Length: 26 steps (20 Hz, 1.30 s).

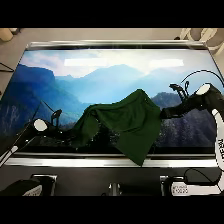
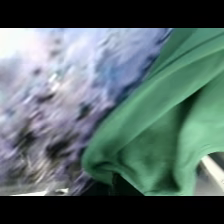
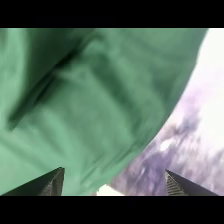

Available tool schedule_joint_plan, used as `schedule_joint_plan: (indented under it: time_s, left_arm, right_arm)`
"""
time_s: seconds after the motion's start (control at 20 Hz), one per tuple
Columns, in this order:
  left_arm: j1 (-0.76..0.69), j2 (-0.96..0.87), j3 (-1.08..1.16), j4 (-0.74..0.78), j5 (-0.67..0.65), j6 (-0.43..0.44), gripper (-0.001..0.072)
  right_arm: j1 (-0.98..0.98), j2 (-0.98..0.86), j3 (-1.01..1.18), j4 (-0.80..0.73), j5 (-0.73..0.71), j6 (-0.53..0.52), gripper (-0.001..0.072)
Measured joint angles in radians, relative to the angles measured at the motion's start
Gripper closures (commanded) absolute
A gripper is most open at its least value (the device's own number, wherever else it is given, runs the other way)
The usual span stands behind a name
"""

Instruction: Fold the shirts.

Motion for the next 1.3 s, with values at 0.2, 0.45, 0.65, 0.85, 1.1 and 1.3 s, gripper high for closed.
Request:
schedule_joint_plan:
  time_s: [0.2, 0.45, 0.65, 0.85, 1.1, 1.3]
  left_arm:
    - [0.0, 0.021, 0.027, -0.012, 0.011, 0.008, 0.0668]
    - [0.0, 0.071, 0.051, -0.019, 0.01, 0.013, 0.0668]
    - [0.0, 0.101, 0.058, -0.019, 0.01, 0.014, 0.0668]
    - [0.008, 0.133, 0.106, 0.016, 0.003, 0.027, 0.0669]
    - [0.109, 0.221, 0.427, 0.168, -0.062, 0.034, 0.0669]
    - [0.231, 0.301, 0.874, 0.226, -0.063, 0.037, 0.0669]
  right_arm:
    - [0.0, -0.045, 0.0, 0.063, -0.119, 0.024, 0.0044]
    - [0.0, -0.121, 0.0, 0.134, -0.225, 0.034, 0.0053]
    - [0.001, -0.158, 0.0, 0.177, -0.238, 0.034, 0.0694]
    - [-0.002, -0.139, 0.018, 0.181, -0.201, 0.003, 0.0693]
    - [-0.001, 0.056, 0.22, 0.153, -0.198, -0.071, 0.0692]
    - [-0.002, 0.326, 0.461, 0.072, -0.274, -0.082, 0.0692]
